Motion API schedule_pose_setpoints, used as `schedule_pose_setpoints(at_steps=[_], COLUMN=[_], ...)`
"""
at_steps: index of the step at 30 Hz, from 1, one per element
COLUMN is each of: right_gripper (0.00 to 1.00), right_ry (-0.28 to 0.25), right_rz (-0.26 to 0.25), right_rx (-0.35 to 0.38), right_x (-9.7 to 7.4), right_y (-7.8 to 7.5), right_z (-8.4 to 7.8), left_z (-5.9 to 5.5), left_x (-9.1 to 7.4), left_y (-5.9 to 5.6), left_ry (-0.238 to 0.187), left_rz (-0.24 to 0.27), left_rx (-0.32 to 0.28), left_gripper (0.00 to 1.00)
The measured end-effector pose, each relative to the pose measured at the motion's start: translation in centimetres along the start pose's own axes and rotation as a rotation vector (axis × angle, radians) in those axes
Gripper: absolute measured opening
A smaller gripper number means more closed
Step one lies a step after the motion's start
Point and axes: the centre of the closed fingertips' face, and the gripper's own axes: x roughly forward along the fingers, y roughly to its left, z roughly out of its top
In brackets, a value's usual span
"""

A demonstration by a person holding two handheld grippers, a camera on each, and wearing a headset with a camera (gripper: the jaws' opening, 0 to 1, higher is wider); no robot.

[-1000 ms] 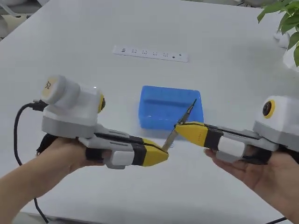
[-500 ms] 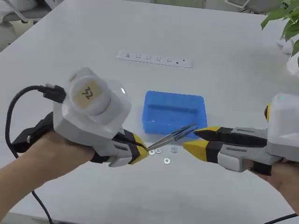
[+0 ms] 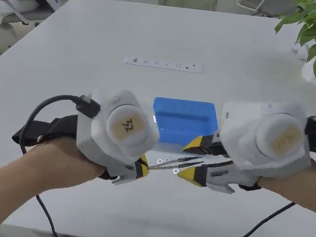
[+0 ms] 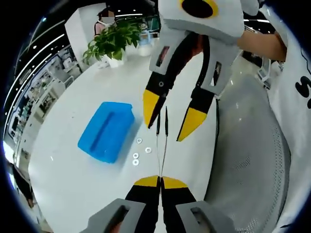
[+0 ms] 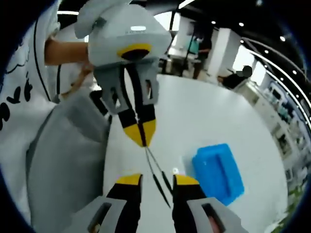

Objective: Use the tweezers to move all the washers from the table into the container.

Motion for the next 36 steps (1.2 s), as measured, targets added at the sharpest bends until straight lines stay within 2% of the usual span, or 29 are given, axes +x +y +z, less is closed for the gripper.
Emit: schedule_pose_setpoints(at_steps=[2,3,4,5,6,8,11,13,14,16,20,24,25,27,29,30,35,36], right_gripper=[0.15,0.11,0.1,0.1,0.1,0.09,0.04,0.02,0.02,0.02,0.01,0.02,0.02,0.02,0.02,0.02,0.02,0.02], right_ry=[0.044,0.013,0.01,0.01,0.011,0.03,0.034,0.019,0.015,0.001,-0.033,-0.127,-0.156,-0.205,-0.25,-0.277,-0.342,-0.35], right_rz=[0.027,0.025,0.04,0.049,0.075,0.088,0.123,0.121,0.121,0.126,0.129,0.185,0.22,0.248,0.266,0.289,0.305,0.319], right_rx=[-0.041,-0.032,-0.029,-0.02,-0.033,-0.057,-0.155,-0.177,-0.172,-0.179,-0.185,-0.093,-0.039,0.013,0.049,0.09,0.144,0.157], right_x=[0.4,0.5,0.5,0.6,0.7,0.9,1.1,1.2,1.2,1.3,0.8,-0.3,-0.6,-1.2,-1.7,-2.0,-2.9,-3.0], right_y=[0.2,0.1,0.2,0.3,0.7,1.0,1.6,1.8,1.7,1.8,1.7,2.2,2.6,2.7,2.9,3.2,3.4,3.6], right_z=[-0.6,-0.1,-0.1,-0.1,-0.1,-0.3,-0.5,-0.5,-0.6,-0.6,-0.7,-0.5,-0.4,-0.1,0.1,0.3,0.8,0.8], left_z=[0.1,-0.2,-0.3,-0.4,-0.4,-0.3,-0.2,0.0,0.0,-0.1,0.7,2.2,2.6,2.8,3.8,4.1,5.3,5.7], left_x=[-0.3,-0.4,-0.5,-0.6,-0.7,-0.9,-1.5,-1.7,-1.7,-1.6,-1.8,-2.7,-3.2,-3.5,-4.3,-4.6,-5.4,-5.7], left_y=[-0.3,-0.4,-0.5,-0.5,-0.7,-0.8,-0.9,-0.7,-0.8,-0.9,-1.0,-1.2,-1.4,-1.3,-1.5,-1.5,-1.7,-1.8], left_ry=[0.007,0.018,0.018,0.021,0.023,0.024,0.036,0.044,0.042,0.031,-0.075,-0.253,-0.302,-0.33,-0.413,-0.435,-0.537,-0.58], left_rz=[-0.007,-0.009,-0.007,-0.004,-0.007,-0.014,-0.016,-0.006,-0.01,-0.023,-0.048,-0.11,-0.141,-0.157,-0.202,-0.212,-0.287,-0.319], left_rx=[0.008,0.013,0.018,0.024,0.025,0.034,0.103,0.186,0.199,0.188,0.151,0.034,-0.018,-0.081,-0.134,-0.164,-0.247,-0.279], left_gripper=[0.0,0.0,0.0,0.0,0.0,0.0,0.0,0.0,0.0,0.0,0.0,0.0,0.0,0.0,0.0,0.0,0.0,0.03])
